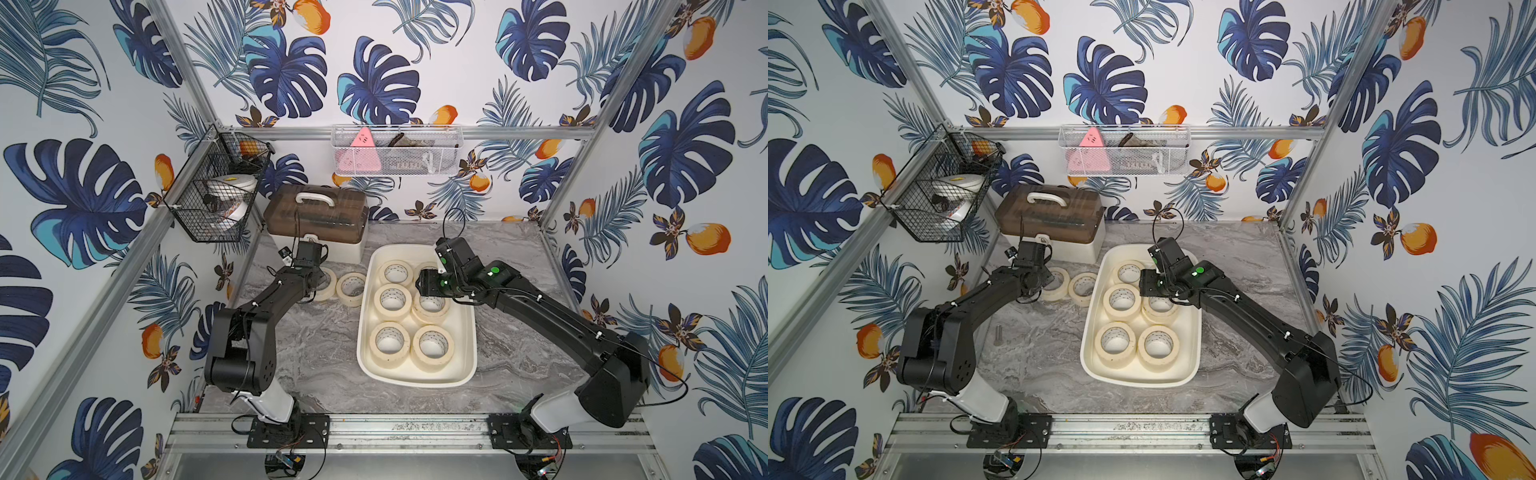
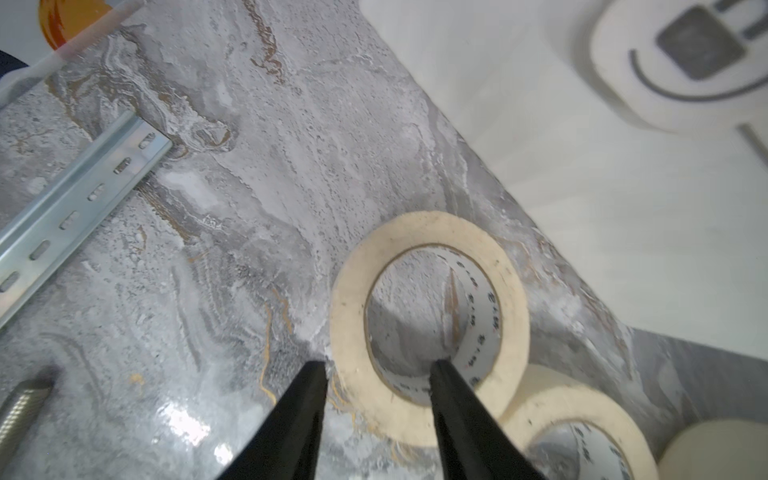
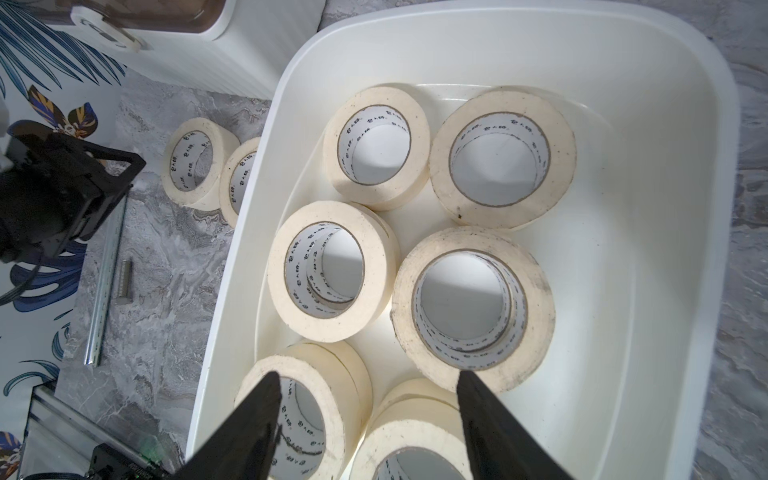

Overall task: Take out the art tape in the storage box
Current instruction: Place the art tape at the center of the board, then pick up the art tape from the storage box.

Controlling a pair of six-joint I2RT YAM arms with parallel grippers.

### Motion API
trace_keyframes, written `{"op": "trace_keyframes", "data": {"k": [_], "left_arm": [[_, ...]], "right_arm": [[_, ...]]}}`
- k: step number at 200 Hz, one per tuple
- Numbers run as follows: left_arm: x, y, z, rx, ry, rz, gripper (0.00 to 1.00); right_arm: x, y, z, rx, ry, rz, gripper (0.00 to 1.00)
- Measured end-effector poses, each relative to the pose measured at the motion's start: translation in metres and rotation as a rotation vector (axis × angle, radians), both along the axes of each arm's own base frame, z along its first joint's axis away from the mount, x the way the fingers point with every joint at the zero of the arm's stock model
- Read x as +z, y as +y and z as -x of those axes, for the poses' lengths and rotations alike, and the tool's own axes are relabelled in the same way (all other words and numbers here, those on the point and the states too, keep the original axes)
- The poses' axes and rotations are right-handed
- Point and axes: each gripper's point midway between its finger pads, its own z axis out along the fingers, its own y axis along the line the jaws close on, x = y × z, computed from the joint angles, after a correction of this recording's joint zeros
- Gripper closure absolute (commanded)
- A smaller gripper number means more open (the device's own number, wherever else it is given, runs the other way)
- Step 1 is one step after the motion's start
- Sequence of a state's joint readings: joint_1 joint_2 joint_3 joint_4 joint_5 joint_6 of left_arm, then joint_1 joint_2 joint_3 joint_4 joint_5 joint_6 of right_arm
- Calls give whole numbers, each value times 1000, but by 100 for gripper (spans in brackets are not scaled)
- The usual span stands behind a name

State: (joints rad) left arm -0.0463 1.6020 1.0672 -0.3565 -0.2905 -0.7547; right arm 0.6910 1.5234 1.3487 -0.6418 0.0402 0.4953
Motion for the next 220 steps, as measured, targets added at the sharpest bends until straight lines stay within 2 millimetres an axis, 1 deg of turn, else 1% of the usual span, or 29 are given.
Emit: {"op": "trace_keyframes", "data": {"k": [8, 32, 57, 71, 93, 121, 134, 154, 167, 179, 195, 220], "left_arm": [[8, -6, 2, -33, -11, 14, 46], [36, -31, 7, -137, -60, 61, 37], [65, -56, 14, -236, -106, 98, 30], [79, -68, 19, -290, -129, 110, 29], [95, -88, 33, -366, -150, 139, 26], [116, -112, 46, -461, -167, 150, 21], [122, -120, 52, -499, -170, 147, 20], [128, -127, 63, -532, -180, 147, 22], [130, -132, 70, -553, -187, 144, 23], [130, -131, 73, -562, -185, 127, 23], [127, -129, 77, -560, -176, 113, 24], [124, -128, 83, -565, -168, 102, 24]], "right_arm": [[-6, 3, -2, 13, 4, 7, 31], [-26, 18, -10, 59, 18, 21, 32], [-43, 36, -18, 114, 26, 61, 32], [-51, 47, -22, 145, 28, 79, 33], [-68, 54, -28, 168, 34, 124, 33], [-90, 56, -39, 171, 42, 187, 33], [-99, 56, -44, 166, 44, 212, 33], [-110, 55, -49, 163, 50, 248, 35], [-114, 56, -52, 165, 48, 267, 38], [-117, 55, -55, 162, 47, 277, 40], [-119, 55, -58, 159, 42, 291, 47], [-127, 55, -62, 167, 45, 311, 58]]}}
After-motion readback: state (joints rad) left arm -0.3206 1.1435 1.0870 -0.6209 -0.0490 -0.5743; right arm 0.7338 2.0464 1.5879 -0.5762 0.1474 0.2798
